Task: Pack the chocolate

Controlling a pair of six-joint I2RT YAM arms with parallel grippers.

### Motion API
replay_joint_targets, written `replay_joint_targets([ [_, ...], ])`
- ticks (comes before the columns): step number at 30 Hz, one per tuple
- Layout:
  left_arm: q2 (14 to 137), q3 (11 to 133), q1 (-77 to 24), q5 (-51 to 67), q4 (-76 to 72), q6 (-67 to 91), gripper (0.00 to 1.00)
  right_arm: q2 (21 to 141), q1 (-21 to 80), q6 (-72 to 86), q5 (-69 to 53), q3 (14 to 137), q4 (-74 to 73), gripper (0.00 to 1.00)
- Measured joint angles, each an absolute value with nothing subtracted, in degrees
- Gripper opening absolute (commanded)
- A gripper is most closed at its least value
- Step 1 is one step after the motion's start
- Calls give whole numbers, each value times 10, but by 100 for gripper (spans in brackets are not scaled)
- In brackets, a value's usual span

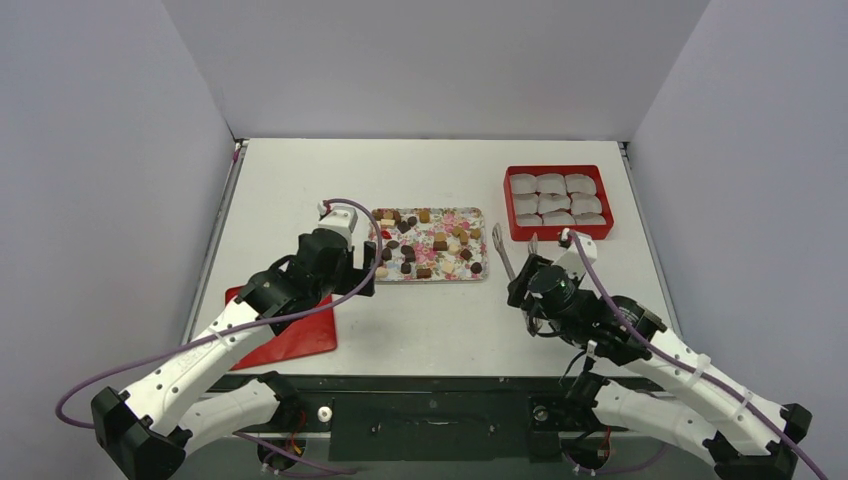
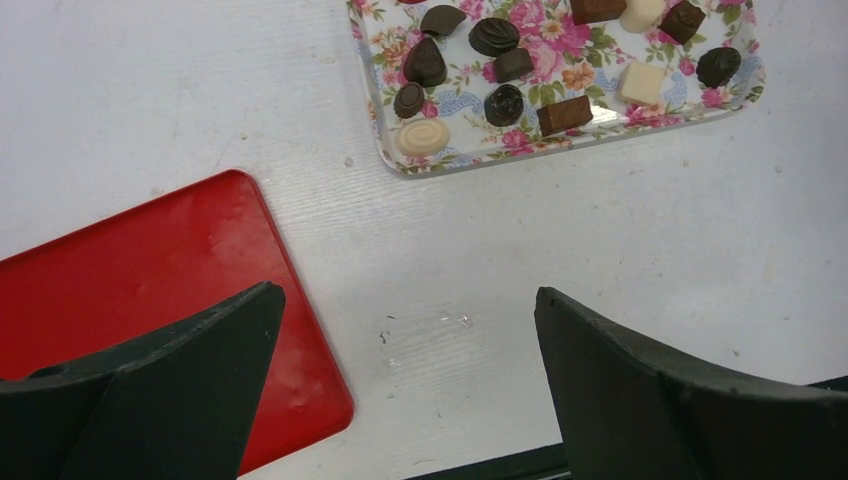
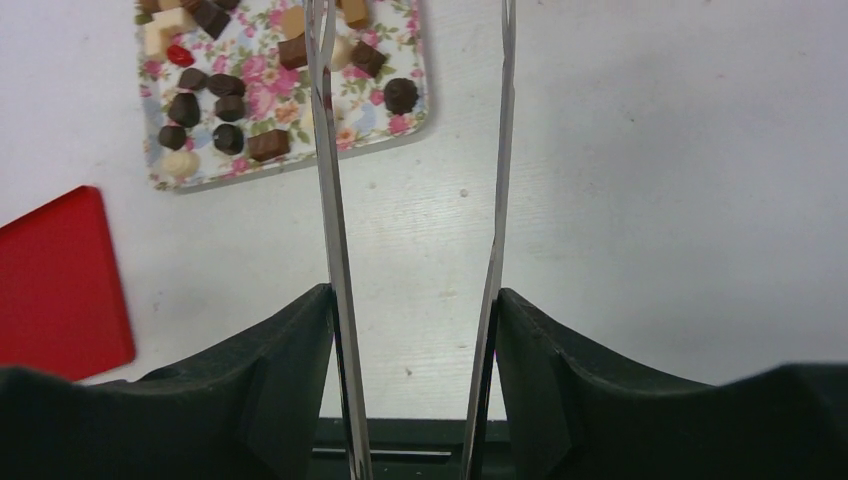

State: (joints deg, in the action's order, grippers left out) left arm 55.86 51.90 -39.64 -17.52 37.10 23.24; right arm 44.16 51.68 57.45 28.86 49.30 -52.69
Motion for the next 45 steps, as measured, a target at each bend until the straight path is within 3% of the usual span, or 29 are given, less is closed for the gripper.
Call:
replay_joint_targets([
  [7, 551, 519, -396, -218, 389, 223, 97, 503, 513, 509, 220, 619, -560, 54],
  [19, 543, 519, -390, -274, 393, 199, 97, 629, 493, 425, 166, 707, -587, 51],
  [30, 528, 495, -385, -298, 393, 199, 96, 721, 433, 360, 108, 718, -565, 44],
  [45, 526, 495, -381, -304, 393, 198, 96, 788, 430, 328, 65, 715, -527, 40],
])
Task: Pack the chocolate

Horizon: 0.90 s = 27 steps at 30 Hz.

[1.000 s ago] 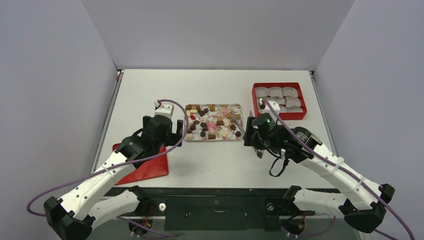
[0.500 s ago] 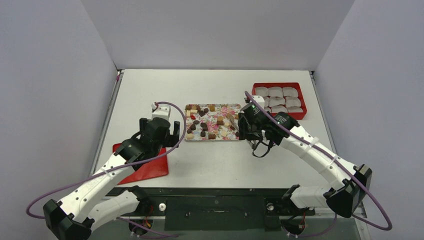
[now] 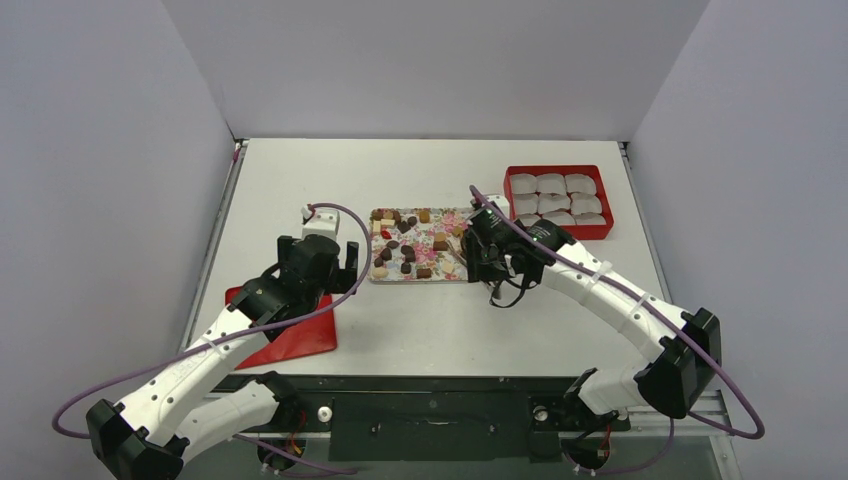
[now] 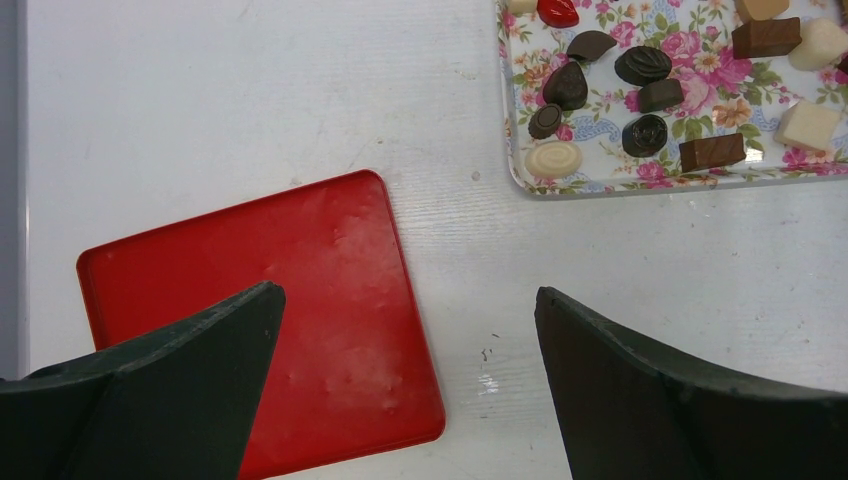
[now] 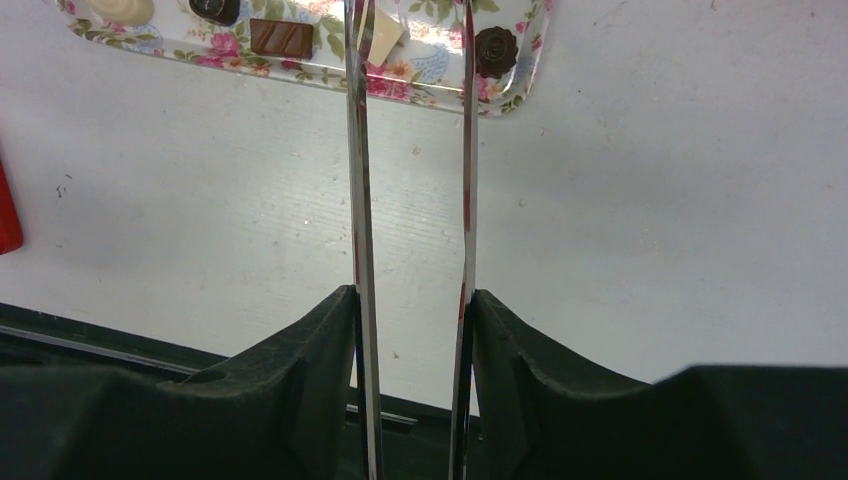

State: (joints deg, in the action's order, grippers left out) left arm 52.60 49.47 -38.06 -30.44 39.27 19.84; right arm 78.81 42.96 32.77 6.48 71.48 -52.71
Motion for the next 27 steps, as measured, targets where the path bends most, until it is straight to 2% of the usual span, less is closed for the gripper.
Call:
replay_joint_targets([
  [16, 525, 492, -380, -304, 392, 198, 96, 812, 465, 350, 55, 700, -515, 42],
  [27, 525, 492, -379, -304, 392, 198, 96, 832, 466, 352, 51, 693, -503, 38],
])
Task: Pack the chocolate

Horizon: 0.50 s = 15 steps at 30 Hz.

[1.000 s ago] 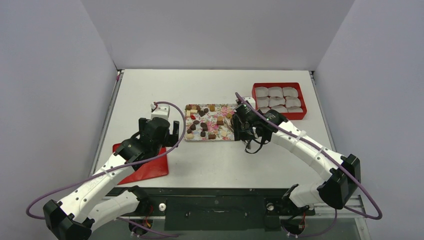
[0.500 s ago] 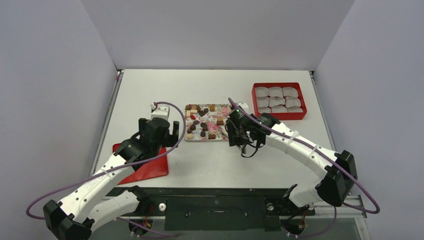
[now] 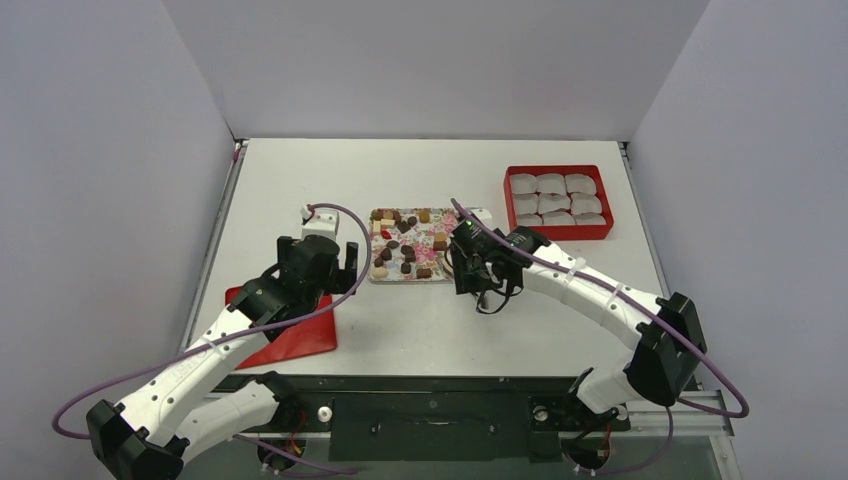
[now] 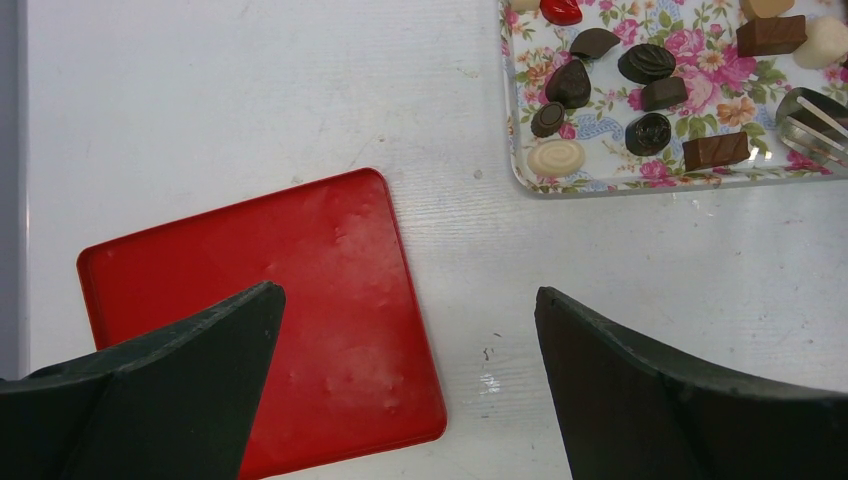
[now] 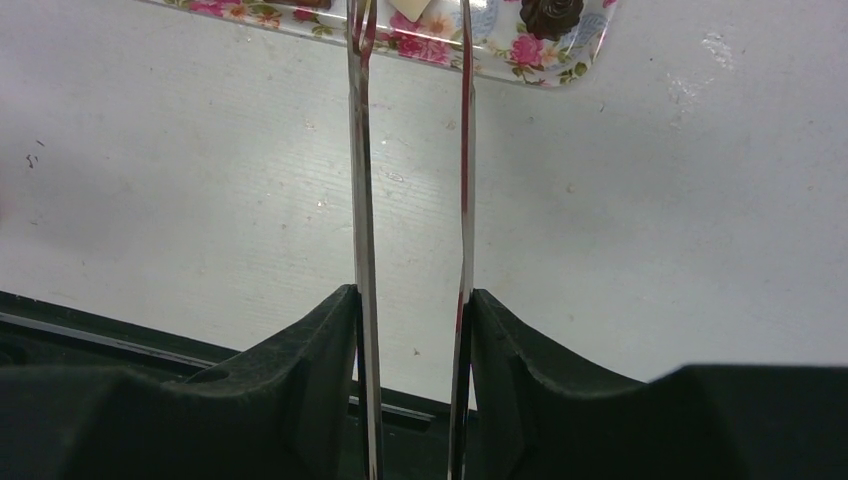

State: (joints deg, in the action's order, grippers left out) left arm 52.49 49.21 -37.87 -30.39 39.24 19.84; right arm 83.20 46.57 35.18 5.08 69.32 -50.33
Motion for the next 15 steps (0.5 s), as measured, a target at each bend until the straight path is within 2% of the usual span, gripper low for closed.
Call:
replay_joint_targets([
  [8, 525, 492, -379, -304, 393, 198, 96, 837, 466, 354, 51, 688, -497, 33],
  [15, 525, 492, -379, -304, 393, 198, 97, 842, 466, 354, 51, 687, -496, 24],
])
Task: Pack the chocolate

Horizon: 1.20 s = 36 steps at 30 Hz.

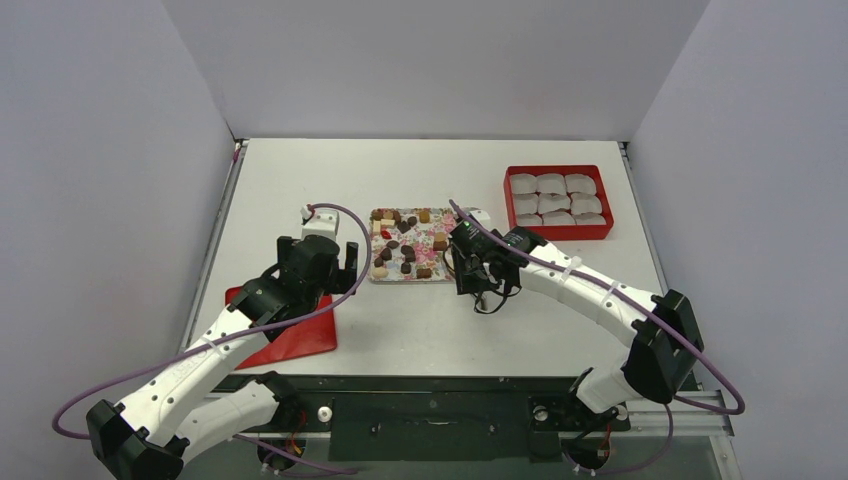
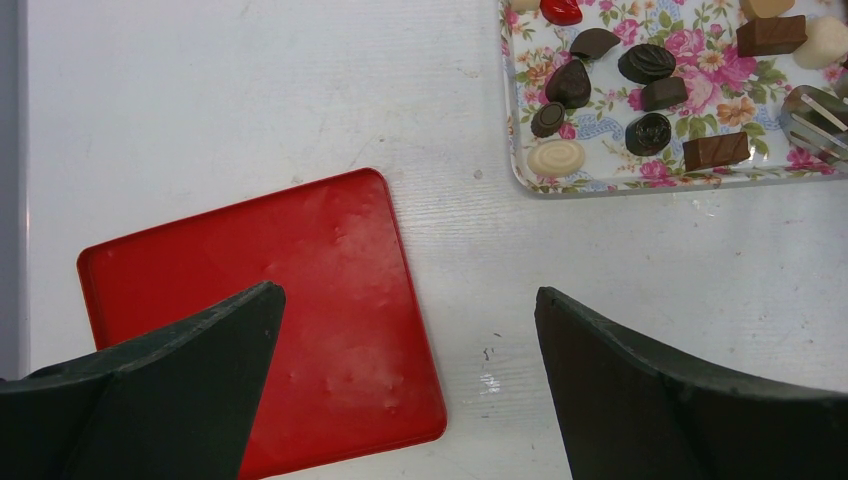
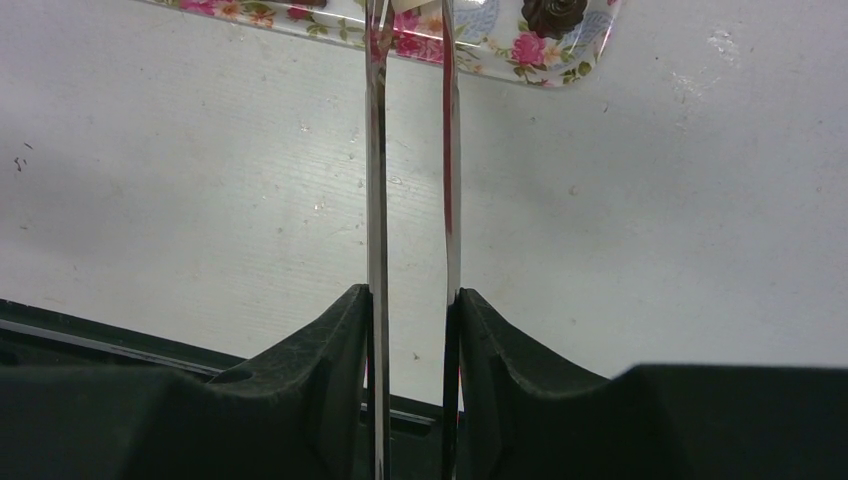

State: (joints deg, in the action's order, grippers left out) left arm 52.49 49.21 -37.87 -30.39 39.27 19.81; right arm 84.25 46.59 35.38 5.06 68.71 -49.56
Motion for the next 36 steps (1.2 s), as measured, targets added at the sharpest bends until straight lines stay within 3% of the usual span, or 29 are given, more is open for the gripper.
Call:
replay_joint_targets([
  [7, 525, 492, -379, -304, 393, 198, 97, 842, 466, 354, 51, 688, -496, 19],
  [21, 525, 492, -379, -304, 393, 198, 96, 795, 433, 354, 51, 716, -517, 18],
  [36, 532, 492, -379, -297, 392, 198, 96, 800, 266, 334, 63, 810, -526, 18],
])
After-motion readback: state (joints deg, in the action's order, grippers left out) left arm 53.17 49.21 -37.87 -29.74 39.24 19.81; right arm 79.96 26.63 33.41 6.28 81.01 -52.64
